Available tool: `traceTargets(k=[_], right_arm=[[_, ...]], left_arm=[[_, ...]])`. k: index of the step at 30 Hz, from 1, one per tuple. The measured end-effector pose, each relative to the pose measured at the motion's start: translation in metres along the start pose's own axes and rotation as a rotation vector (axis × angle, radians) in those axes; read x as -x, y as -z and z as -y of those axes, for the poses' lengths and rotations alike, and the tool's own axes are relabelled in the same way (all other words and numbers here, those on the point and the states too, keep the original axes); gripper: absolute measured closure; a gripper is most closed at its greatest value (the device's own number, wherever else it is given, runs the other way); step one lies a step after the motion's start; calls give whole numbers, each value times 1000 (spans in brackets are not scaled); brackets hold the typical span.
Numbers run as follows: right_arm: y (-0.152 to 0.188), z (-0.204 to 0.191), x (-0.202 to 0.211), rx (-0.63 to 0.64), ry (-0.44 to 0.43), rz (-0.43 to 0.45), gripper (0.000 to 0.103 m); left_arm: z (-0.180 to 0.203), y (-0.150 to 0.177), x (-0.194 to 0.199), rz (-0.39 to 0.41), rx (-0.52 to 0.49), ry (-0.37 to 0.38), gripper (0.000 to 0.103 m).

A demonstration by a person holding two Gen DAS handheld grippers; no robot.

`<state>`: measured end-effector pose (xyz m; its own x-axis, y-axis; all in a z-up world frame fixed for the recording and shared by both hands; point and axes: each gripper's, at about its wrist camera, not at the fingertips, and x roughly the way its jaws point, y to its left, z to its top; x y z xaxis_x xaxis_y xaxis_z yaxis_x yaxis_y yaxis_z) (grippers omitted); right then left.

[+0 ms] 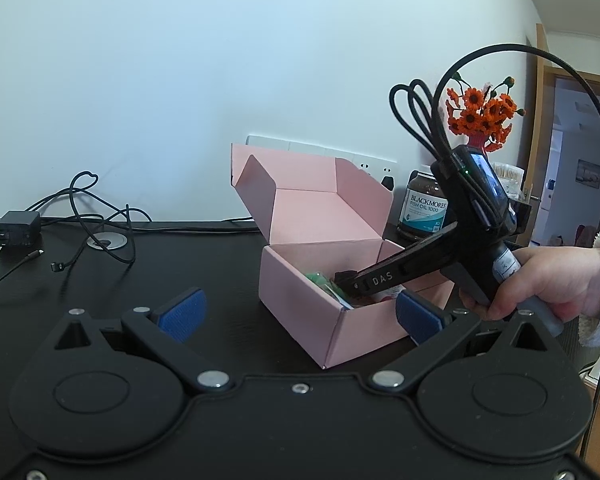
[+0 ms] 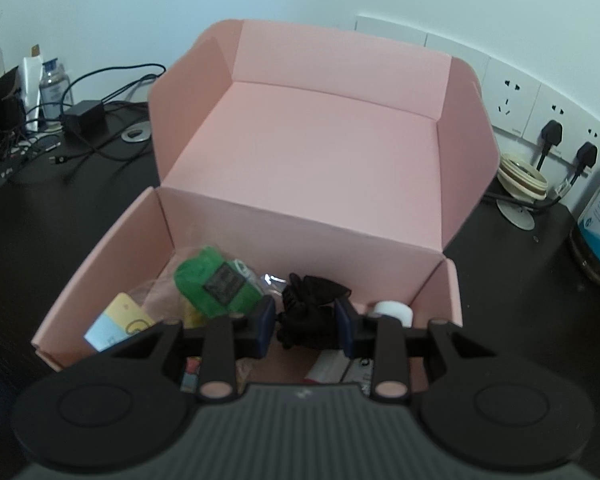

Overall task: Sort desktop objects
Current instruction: 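Open the right gripper to release the black clip in the box, then withdraw the right gripper up and back from the pink box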

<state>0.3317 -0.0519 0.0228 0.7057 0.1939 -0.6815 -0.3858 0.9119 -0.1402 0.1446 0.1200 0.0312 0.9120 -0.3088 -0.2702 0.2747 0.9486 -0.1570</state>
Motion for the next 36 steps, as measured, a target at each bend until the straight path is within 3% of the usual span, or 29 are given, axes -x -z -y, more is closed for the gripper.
traceTargets(k=[6, 10, 12, 19, 21, 23, 32, 36], right_arm=[[1, -3, 4, 17, 18, 8, 68], [1, -3, 7, 10, 18, 17, 47], [0, -3, 12, 14, 18, 32, 31], [-7, 2, 35, 23, 26, 93, 24], [-8, 3, 42, 19, 31, 111, 8], [-8, 6, 46, 5, 39, 129, 1], [-8, 19, 45, -95, 26, 90, 1], [1, 25, 55, -87, -6, 147, 1]], left_arm=[[-1, 0, 0, -1, 2, 0, 0], [-1, -1, 0, -1, 5, 2, 0], [-1, -1, -1, -2, 6, 3, 0], [-2, -1, -1, -4, 11, 5, 0], [-2, -1, -1, -4, 11, 5, 0], [-2, -1, -1, -5, 10, 5, 0], [-3, -1, -2, -6, 15, 6, 0], [-3, -1, -1, -5, 13, 6, 0]])
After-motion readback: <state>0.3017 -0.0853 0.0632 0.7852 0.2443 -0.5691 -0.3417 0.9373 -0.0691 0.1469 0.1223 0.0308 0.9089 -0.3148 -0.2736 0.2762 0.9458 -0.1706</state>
